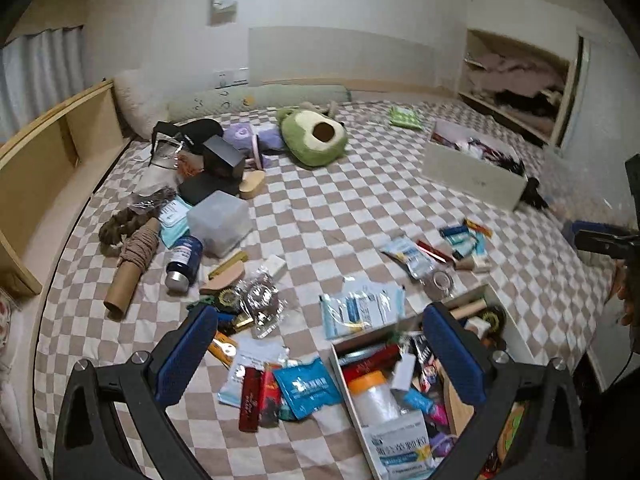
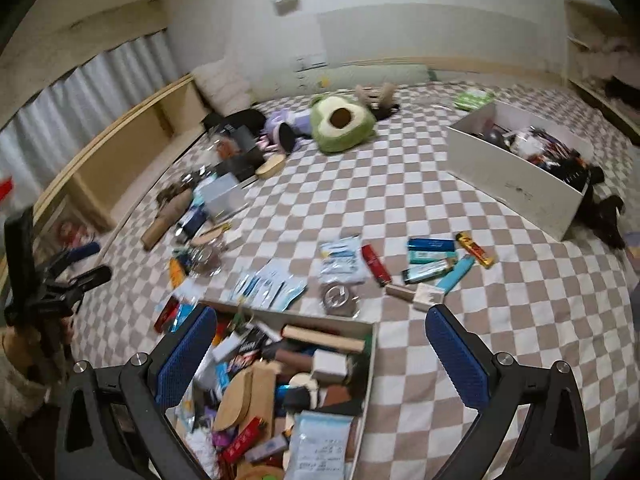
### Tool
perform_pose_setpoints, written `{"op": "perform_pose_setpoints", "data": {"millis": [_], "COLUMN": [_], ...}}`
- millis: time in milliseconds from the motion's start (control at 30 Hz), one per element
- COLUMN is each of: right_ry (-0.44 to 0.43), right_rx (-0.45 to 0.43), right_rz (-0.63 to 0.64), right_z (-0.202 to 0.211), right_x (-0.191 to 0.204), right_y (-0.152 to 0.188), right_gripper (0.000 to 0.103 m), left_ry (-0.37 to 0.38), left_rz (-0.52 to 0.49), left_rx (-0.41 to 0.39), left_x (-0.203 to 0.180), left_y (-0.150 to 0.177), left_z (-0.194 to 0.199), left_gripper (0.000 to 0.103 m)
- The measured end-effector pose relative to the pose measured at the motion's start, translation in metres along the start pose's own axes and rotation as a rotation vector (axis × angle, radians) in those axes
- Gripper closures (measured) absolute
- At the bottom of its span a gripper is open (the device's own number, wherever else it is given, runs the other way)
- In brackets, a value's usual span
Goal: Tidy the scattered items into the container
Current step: 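Move both tools down toward a blue-white packet and a bagged tape roll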
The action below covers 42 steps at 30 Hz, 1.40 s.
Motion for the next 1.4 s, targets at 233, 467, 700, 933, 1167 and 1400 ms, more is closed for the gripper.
{"op": "perform_pose_setpoints", "data": {"millis": [233, 467, 700, 933, 1167, 1400], "right_ry": [0.051, 0.093, 0.025, -0.004, -0.011, -0.002], "right_rx": [0.088, 0.108, 0.264, 0.348, 0.406, 0.439], "right_rz": [-0.163, -0.173, -0.156, -0.079, -0.051, 0.002], "right_z": [-0.024, -0.055, -0.124, -0.172, -0.213, -0.245], "right_x": [-0.042, -0.049, -0.034, -0.006, 0.011, 0.019], "right_y": [-0.045, -0.062, -0.038, -0.036, -0.036, -0.041], "right_gripper": [0.0, 0.0, 0.0, 0.022, 0.022, 0.022], "left_ry": [-0.033, -0.033, 0.002, -0.015, -0.034, -0.038], "left_rz": [0.058, 0.153, 0.135, 0.16, 0.284, 0.316], "left_rx": [0.041, 0.142, 0.321, 0.418, 0.461, 0.531], "left_x": [0.028, 0.053, 0.049, 0.068, 0.116, 0.134], "left_y": [-0.029, -0.041, -0.008, 0.01, 0.03, 0.056], "left_z": [-0.007, -0.053, -0.119, -0.149, -0.148, -0.15], "left_gripper": [0.0, 0.003, 0.012, 0.013, 0.013, 0.013]}}
Point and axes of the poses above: each gripper's, at about its wrist camera, not at the fingertips, and z roughly against the way its jaws point, x to its left, y to its underside, the point moved 1 cm from there along -z, roughly the way its jaws point, and after that the axes turned 9 degrees about y, right-handed, at the moved point
